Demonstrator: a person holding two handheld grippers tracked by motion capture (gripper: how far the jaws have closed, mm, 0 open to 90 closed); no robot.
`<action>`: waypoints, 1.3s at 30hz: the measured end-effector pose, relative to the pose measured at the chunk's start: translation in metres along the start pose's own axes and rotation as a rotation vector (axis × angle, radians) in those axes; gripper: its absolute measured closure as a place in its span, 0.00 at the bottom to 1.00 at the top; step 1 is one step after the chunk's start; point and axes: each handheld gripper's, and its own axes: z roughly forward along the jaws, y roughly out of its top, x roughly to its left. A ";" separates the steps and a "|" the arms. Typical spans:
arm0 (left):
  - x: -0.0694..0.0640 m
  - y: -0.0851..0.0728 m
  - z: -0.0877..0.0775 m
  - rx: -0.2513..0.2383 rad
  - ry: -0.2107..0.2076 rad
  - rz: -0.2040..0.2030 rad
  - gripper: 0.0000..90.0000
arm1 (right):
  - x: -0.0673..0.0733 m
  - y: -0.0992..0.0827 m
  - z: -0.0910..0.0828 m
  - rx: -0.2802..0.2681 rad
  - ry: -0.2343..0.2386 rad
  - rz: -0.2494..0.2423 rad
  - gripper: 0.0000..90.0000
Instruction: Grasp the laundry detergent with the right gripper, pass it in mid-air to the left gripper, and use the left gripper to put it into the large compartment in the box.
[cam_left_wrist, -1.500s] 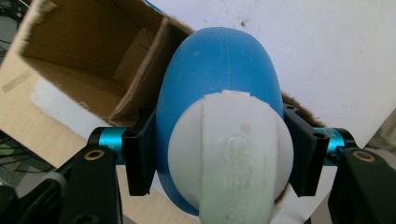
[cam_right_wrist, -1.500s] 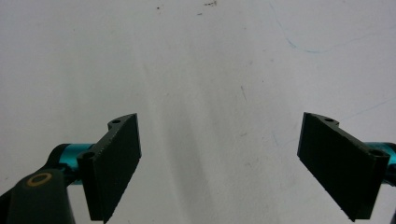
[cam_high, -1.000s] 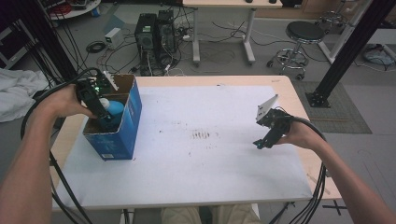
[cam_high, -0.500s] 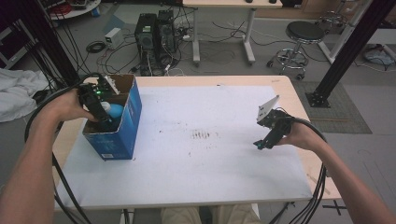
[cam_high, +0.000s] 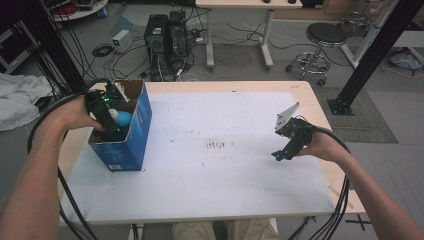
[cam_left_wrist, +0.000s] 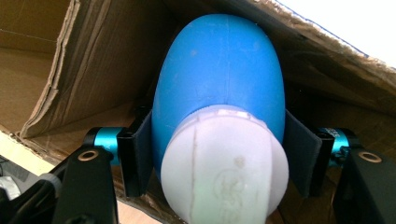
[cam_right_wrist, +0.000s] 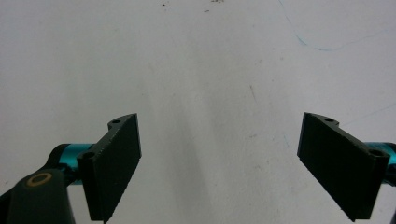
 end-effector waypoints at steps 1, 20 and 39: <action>0.000 0.000 0.000 0.001 -0.001 -0.001 0.37 | 0.000 0.000 0.000 0.001 0.000 0.000 0.14; -0.001 -0.001 -0.005 -0.007 0.025 -0.019 0.24 | 0.001 0.000 0.001 0.007 0.002 -0.002 0.14; -0.003 0.000 -0.034 -0.016 0.082 -0.019 0.20 | 0.002 0.000 0.001 0.004 0.002 -0.003 0.14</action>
